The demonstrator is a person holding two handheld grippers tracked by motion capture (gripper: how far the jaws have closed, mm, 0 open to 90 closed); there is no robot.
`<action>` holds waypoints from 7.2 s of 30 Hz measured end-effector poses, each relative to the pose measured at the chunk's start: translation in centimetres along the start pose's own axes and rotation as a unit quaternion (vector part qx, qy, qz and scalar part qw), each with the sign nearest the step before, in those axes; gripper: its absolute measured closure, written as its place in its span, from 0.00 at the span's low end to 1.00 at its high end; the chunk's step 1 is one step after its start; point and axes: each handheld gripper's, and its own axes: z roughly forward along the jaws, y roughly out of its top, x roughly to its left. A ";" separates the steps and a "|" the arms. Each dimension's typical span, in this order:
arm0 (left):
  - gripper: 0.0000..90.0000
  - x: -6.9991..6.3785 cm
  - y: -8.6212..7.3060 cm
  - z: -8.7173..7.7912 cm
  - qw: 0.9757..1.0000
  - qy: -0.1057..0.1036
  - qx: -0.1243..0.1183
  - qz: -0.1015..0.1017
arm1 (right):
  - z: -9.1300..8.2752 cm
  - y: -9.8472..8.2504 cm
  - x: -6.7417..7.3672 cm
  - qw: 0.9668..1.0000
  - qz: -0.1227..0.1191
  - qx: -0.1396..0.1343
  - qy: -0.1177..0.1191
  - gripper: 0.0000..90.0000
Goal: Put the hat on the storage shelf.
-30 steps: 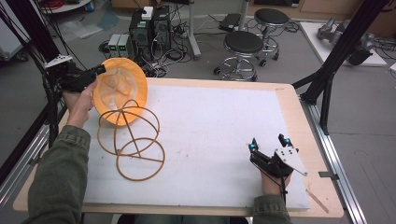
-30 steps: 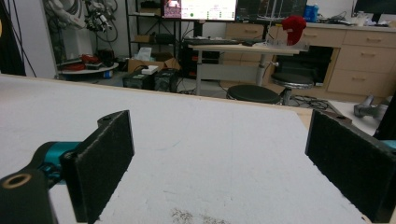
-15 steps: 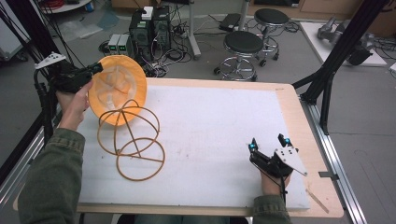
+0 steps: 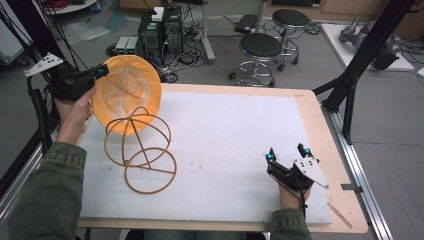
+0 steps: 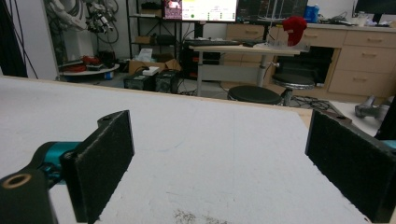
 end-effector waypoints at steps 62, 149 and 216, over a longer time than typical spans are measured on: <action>0.96 -10.9 1.5 -7.9 0.975 -0.214 -0.054 0.030 | 0.0 0.1 0.4 1.000 -0.003 -0.003 0.010 0.08; 0.78 -18.6 -8.5 -9.5 0.945 -0.267 0.087 0.167 | -0.2 0.1 0.5 1.000 -0.010 -0.007 0.008 0.08; 0.37 -4.8 -7.5 -16.5 0.991 0.064 -0.116 0.008 | -0.1 0.1 0.6 1.000 -0.012 0.002 0.012 0.08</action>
